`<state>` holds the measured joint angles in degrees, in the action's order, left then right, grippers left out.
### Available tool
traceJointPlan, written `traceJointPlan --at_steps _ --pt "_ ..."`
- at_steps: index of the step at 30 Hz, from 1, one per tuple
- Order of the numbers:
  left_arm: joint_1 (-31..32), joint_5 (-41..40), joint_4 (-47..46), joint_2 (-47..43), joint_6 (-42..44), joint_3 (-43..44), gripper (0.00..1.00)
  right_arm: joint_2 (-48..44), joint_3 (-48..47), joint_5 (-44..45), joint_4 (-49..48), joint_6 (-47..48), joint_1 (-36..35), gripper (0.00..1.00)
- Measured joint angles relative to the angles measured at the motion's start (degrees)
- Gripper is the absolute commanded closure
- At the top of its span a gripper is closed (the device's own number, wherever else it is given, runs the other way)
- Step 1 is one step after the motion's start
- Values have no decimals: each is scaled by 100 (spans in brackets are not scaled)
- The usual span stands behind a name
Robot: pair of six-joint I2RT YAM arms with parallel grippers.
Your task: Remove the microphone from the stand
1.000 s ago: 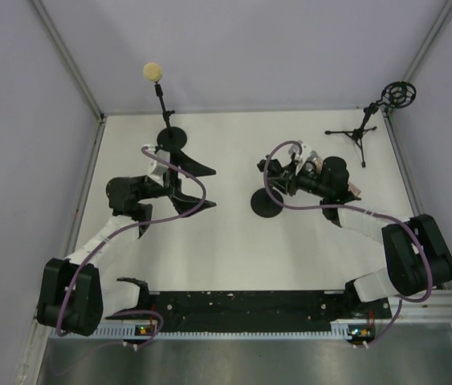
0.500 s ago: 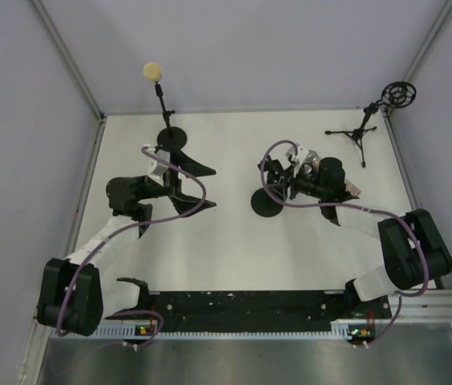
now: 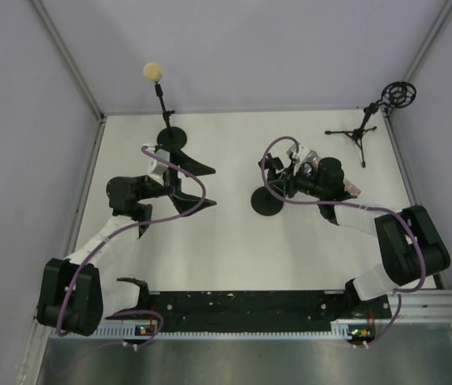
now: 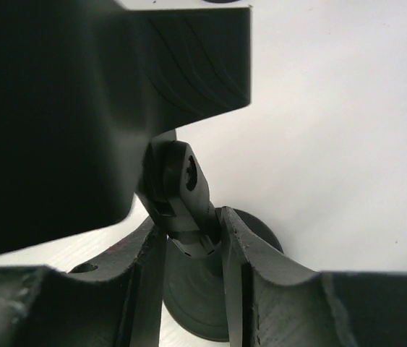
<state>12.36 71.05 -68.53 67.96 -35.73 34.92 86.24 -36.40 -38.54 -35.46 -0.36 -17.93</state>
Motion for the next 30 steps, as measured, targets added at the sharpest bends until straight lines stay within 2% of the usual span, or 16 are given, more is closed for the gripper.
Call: traceJointPlan --at_steps 5,7,18,25,30 --pt "-33 -20 13 0 17 -13 1 20 -2 55 -153 17 11 95" --pt "-35 -24 17 0 20 -15 1 20 -2 57 -151 20 11 100" --pt "-55 -66 20 -50 17 -17 1 -46 -11 116 -46 9 11 100" --pt "-70 -157 20 -74 17 -22 1 -686 -186 721 931 -20 48 100" --pt "-70 -177 20 -74 17 -22 1 -1248 -549 979 1558 -20 570 100"
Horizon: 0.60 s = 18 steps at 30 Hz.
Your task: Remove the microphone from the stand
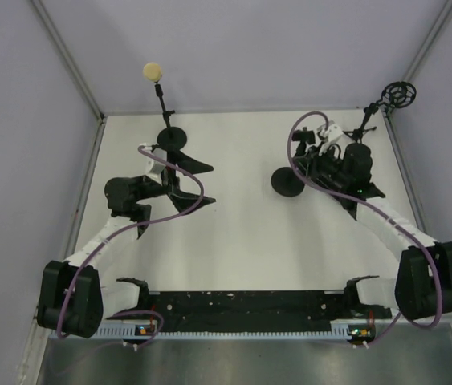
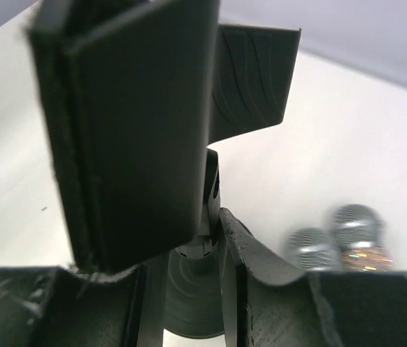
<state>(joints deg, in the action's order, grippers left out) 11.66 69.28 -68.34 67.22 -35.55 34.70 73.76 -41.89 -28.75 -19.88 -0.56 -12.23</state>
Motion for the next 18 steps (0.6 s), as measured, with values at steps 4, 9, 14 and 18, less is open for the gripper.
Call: traceJointPlan --at_steps 4,9,14,18 --pt "-4 -22 0 0 0 0 1 -439 -310 363 428 146 658 100" --pt "-9 -57 -4 0 0 0 1 -1143 -356 977 885 551 1419 100" --pt "-11 -105 -24 0 -7 0 1 -1515 -341 1379 1145 752 2288 100" --pt "-11 -122 -24 0 -7 -2 1 -1513 -153 1547 1134 798 3123 100"
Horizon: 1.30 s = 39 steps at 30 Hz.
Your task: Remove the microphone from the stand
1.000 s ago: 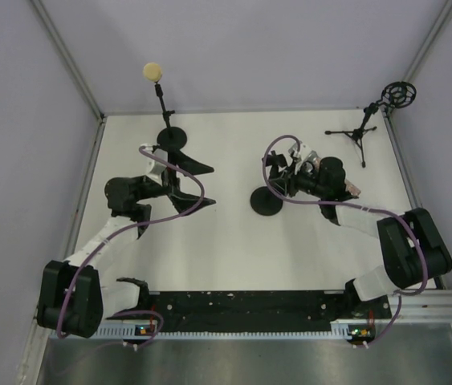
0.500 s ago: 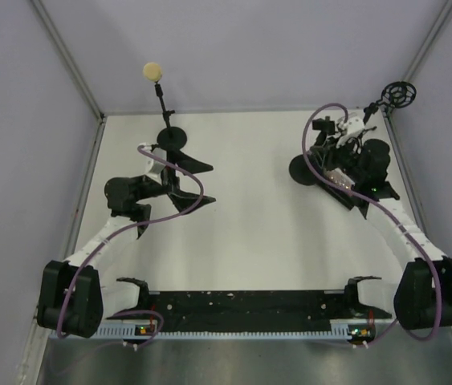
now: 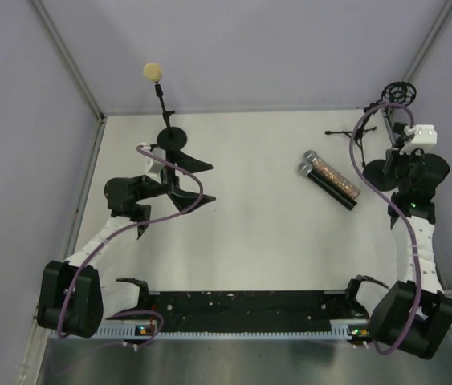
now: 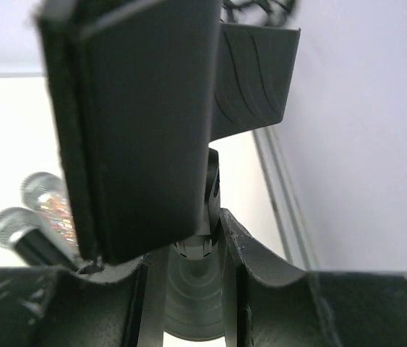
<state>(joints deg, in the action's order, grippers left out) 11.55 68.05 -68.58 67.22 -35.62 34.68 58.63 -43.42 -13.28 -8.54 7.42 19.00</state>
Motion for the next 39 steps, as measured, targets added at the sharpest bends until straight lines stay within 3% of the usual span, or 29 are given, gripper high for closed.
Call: traceJointPlan --at_steps 10,34,35,39 --pt "-4 0 2 0 2 0 1 658 496 122 -417 -79 933 100" --pt "-11 -2 4 4 13 -2 1 1980 940 140 -2450 -358 968 100" --pt "-11 -2 4 4 22 -2 1 2033 942 142 -2509 -356 968 97" --pt "-15 -2 4 4 37 -4 1 2118 1001 146 -2594 -356 968 64"
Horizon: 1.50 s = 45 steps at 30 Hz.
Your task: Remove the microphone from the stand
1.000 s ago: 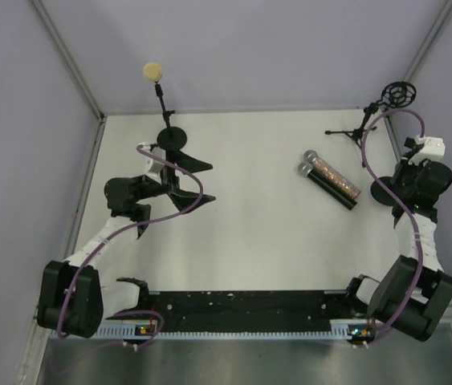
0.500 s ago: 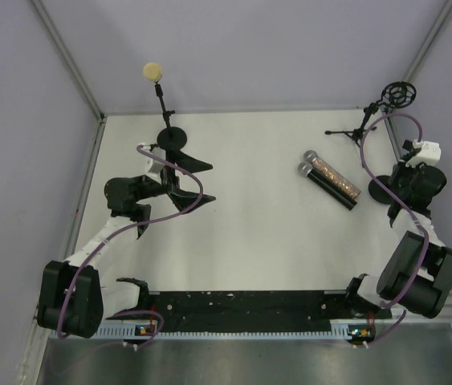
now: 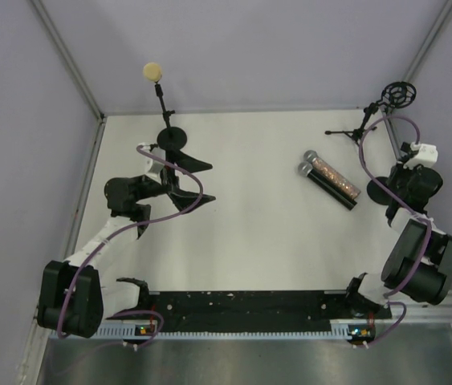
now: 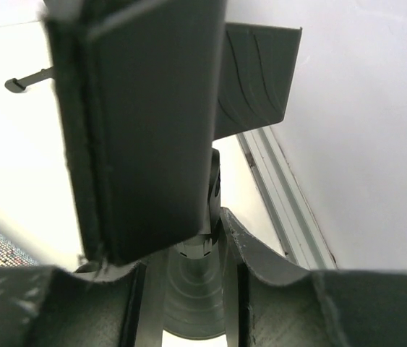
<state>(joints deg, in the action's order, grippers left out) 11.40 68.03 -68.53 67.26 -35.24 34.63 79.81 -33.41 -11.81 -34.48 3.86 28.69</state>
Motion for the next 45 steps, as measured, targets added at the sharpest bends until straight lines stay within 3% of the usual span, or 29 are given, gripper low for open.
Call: traceJointPlan --at_steps 4,6,11,15,22,30,37,45 --pt "-11 -4 4 0 31 -9 1 -20 7 0 -17 46 0 31" --pt "-33 -35 9 0 70 -15 1 -105 7 0 37 105 0 21" --pt "-125 -413 264 -2 448 -24 1 -719 -4 -7 745 341 13 8" --pt "-175 -1198 1032 -4 1281 -24 1 -1513 -111 -173 1836 623 149 5" --pt "-201 -3077 2356 85 2767 31 1 -2719 -1082 -787 4682 1639 219 3" --pt "-398 -4535 2284 448 3528 4 1 -3314 -2118 -1399 7066 2361 219 3" --pt "-1060 -5001 1537 1523 3423 223 1 -3462 -3228 -1945 7897 2153 219 3" --pt "-1471 -4575 785 3104 3180 1582 1 -3630 -3965 -2997 7685 1255 219 4"
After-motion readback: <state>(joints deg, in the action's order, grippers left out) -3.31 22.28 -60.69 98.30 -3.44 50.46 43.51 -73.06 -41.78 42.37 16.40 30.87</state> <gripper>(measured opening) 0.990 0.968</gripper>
